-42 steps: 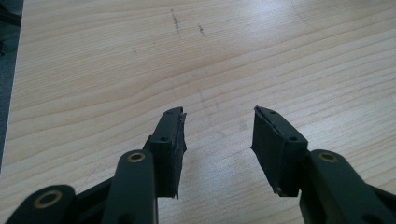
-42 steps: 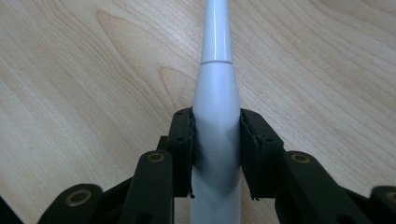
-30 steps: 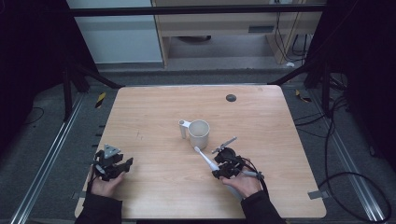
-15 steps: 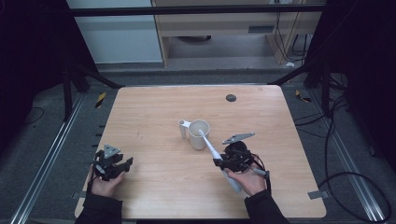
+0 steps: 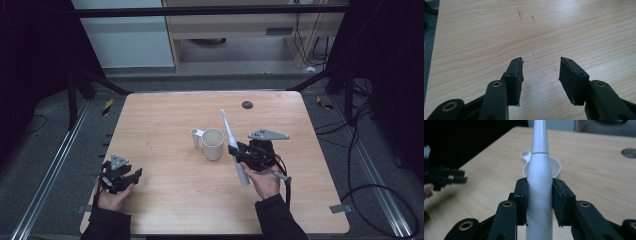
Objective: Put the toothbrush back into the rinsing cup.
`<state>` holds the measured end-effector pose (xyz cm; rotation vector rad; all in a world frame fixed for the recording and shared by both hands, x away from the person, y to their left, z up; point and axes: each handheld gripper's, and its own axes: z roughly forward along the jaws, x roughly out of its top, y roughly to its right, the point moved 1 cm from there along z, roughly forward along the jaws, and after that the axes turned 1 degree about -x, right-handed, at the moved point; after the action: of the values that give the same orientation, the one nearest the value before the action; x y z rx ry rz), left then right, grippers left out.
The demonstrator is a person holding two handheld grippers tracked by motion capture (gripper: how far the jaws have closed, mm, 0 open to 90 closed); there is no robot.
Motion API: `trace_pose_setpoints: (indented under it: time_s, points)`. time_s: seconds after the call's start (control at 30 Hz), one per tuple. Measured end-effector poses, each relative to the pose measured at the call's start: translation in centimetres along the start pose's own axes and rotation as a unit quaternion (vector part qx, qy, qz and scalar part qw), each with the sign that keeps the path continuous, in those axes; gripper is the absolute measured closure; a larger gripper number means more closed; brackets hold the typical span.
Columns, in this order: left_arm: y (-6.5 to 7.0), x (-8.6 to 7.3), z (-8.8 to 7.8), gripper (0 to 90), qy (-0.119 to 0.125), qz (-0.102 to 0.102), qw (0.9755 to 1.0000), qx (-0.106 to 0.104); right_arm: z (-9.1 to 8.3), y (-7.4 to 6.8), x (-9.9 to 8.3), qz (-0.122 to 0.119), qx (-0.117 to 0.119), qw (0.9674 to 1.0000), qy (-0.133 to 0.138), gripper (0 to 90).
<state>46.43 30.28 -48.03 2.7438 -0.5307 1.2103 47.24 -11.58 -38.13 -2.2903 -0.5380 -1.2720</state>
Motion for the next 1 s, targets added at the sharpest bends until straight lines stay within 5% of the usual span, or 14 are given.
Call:
trace_pose_setpoints:
  time_s: [0.23, 0.53, 1.0]
  points:
    - [0.0, 0.0, 0.0, 52.3, 0.002, 0.000, 1.0000, 0.001, 0.4, 0.4, 1.8, 0.021, -0.018, 0.9979, 0.058, 67.1]
    - [-0.1, 0.0, 0.0, 52.1, 0.003, -0.002, 1.0000, 0.003, 0.9, 1.2, 3.8, 0.041, -0.041, 0.9898, 0.130, 67.1]
    - [-0.1, 0.0, 0.0, 52.0, 0.006, -0.003, 1.0000, 0.003, 3.5, 1.6, 6.0, 0.051, -0.049, 0.9832, 0.168, 67.1]
